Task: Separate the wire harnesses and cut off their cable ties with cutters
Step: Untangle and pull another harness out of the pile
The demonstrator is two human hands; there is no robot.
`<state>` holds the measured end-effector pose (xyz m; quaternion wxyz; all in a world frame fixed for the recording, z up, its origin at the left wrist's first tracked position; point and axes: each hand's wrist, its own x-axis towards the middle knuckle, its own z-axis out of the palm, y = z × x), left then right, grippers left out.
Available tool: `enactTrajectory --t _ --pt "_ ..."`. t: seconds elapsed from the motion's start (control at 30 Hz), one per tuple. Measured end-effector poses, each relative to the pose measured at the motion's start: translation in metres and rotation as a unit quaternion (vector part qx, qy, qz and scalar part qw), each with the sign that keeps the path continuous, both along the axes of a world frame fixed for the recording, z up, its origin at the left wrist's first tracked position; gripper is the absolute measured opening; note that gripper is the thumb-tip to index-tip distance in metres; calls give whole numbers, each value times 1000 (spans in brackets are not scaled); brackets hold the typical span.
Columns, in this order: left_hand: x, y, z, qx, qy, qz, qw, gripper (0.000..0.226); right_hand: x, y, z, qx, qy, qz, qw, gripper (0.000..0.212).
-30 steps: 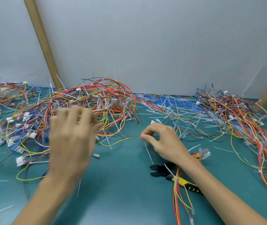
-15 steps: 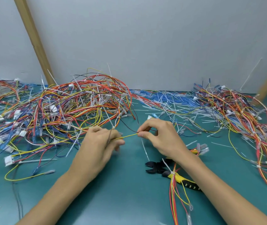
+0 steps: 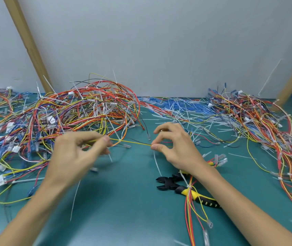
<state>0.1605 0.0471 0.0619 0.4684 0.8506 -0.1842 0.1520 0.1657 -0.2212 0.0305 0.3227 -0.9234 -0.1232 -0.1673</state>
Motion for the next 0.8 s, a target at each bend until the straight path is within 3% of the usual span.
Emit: enactTrajectory --t 0.13,0.23,0.3,0.37,0.4,0.5,0.57,0.7,0.8 --pt "14 35 10 27 61 -56 996 13 0 -4 0 -24 14 -29 999 6" --pt "18 53 19 54 118 -64 989 33 -1 -3 2 -64 23 -48 996 7" --pt "18 60 21 130 154 -77 976 37 -4 -2 3 -98 27 -56 993 10" --pt "18 64 22 194 89 -36 976 15 -4 0 4 -119 16 -56 991 12" --pt "15 62 24 209 29 6 978 22 -5 0 5 -127 10 -54 990 12" --pt "-4 28 27 118 -154 60 979 30 -5 1 5 -141 -1 -45 989 14" --pt "-13 -12 20 122 -196 23 973 21 -5 1 5 -142 -7 -37 989 13" --pt "1 -68 -10 292 -113 -29 949 24 -6 1 5 -133 -26 -26 990 10" --pt "13 -76 -22 298 -78 -38 951 19 -6 0 3 -129 -33 -25 991 10"
